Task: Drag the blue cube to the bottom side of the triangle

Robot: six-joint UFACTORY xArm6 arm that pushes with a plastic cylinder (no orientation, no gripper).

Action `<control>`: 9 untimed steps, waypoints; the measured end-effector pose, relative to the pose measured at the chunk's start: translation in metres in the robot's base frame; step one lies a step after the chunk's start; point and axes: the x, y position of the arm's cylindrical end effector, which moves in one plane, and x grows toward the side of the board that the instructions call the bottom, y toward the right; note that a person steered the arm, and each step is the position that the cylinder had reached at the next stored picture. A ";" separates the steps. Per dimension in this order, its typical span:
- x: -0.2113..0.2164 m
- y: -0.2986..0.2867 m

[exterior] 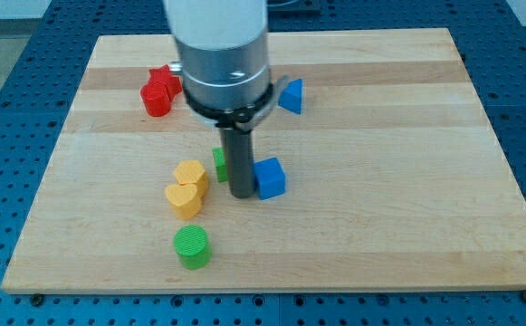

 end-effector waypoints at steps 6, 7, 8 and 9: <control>-0.029 0.016; -0.001 0.018; 0.003 0.043; -0.012 0.072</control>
